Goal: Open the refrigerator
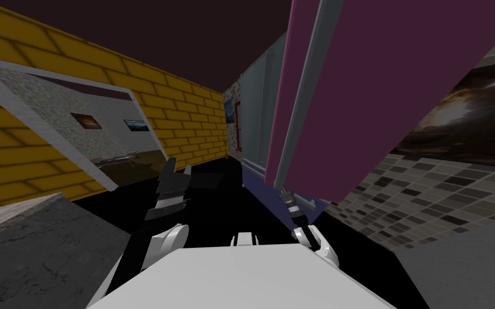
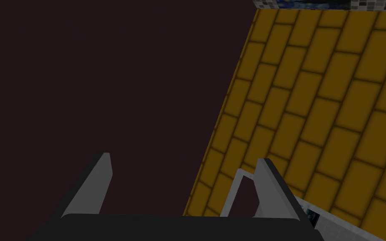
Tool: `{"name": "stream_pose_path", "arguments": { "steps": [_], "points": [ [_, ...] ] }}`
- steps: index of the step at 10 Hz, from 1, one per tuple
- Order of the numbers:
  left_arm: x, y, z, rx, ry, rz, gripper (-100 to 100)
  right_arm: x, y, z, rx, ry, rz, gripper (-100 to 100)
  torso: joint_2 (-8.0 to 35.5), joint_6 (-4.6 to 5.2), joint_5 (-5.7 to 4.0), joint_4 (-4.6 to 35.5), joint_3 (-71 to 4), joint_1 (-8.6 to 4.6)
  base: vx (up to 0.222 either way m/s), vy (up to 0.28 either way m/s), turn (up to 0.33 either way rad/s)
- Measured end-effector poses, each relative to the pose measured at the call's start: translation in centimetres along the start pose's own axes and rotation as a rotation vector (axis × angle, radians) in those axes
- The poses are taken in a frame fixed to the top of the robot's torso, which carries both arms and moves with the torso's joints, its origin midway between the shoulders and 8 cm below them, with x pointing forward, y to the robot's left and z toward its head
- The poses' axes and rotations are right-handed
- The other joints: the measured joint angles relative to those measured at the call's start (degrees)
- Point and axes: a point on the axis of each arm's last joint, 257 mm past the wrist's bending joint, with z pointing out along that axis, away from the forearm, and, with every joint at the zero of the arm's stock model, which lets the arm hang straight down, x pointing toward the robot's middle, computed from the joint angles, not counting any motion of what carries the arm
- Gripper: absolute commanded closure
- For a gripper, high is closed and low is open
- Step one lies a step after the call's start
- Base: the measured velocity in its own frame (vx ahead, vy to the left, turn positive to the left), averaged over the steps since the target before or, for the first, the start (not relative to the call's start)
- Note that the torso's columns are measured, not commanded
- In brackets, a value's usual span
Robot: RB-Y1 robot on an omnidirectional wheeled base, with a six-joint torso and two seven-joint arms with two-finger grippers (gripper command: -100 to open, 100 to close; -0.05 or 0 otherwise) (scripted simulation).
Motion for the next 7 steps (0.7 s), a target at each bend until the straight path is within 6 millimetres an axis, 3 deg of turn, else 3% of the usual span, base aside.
{"name": "stream_pose_path", "arguments": {
  "steps": [4, 7],
  "points": [
    [0.0, 0.0, 0.0, 0.000, 0.000, 0.000, 0, -2.6, 1.5, 0.5, -0.066, -0.086, 0.037, 100, 0.25, 0.01, 0.09, 0.24, 0.13, 0.18, -0.220, -0.128, 0.084],
    [0.0, 0.0, 0.0, 0.000, 0.000, 0.000, 0, -3.3, 2.3, 0.4, -0.098, -0.113, 0.054, 100, -0.50, -0.25, 0.04, -0.09, -0.27, 0.47, -0.115, -0.099, 0.066]
  ]
}}
